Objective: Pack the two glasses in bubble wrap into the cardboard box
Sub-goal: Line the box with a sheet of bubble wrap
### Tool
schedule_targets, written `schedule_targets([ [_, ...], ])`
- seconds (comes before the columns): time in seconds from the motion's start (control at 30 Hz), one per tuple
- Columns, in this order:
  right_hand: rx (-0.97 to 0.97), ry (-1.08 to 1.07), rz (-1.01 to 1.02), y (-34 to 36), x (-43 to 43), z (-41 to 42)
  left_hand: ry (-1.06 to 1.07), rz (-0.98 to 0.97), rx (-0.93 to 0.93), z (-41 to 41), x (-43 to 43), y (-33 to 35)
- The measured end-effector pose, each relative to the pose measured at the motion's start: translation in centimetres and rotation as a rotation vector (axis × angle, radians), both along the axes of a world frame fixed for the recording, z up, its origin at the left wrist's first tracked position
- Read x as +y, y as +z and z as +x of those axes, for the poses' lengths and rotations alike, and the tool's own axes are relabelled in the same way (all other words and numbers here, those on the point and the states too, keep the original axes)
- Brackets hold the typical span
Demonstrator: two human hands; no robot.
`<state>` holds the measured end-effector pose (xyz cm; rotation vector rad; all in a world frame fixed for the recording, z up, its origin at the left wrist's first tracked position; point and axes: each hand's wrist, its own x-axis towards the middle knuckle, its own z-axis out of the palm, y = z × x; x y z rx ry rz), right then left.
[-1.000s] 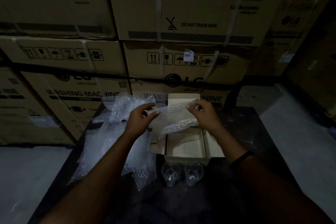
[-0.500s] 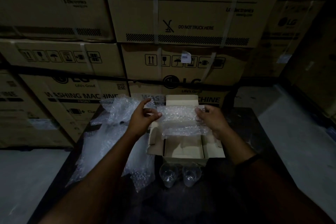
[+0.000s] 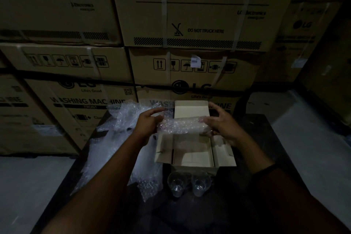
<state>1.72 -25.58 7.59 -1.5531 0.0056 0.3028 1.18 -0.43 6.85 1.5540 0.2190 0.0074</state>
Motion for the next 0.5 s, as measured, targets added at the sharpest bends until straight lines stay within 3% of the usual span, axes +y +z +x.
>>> schedule_targets([
  [0.17,-0.042,-0.064,0.020,0.01,0.51,0.49,-0.071,0.008,-0.006,-0.24,-0.28,0.42],
  [0.33,-0.117,-0.054,0.015,-0.31,0.38,0.44,-0.202,0.165,-0.064,-0.43,0.02,0.87],
  [0.4,-0.138,-0.057,-0.036,-0.43,0.39,0.36,-0.199,0.260,-0.107,-0.33,-0.17,1.10],
  [0.5,-0.161,-0.052,-0.120,-0.46,0.67,0.25,-0.164,0.565,-0.240,0.12,-0.43,0.77],
])
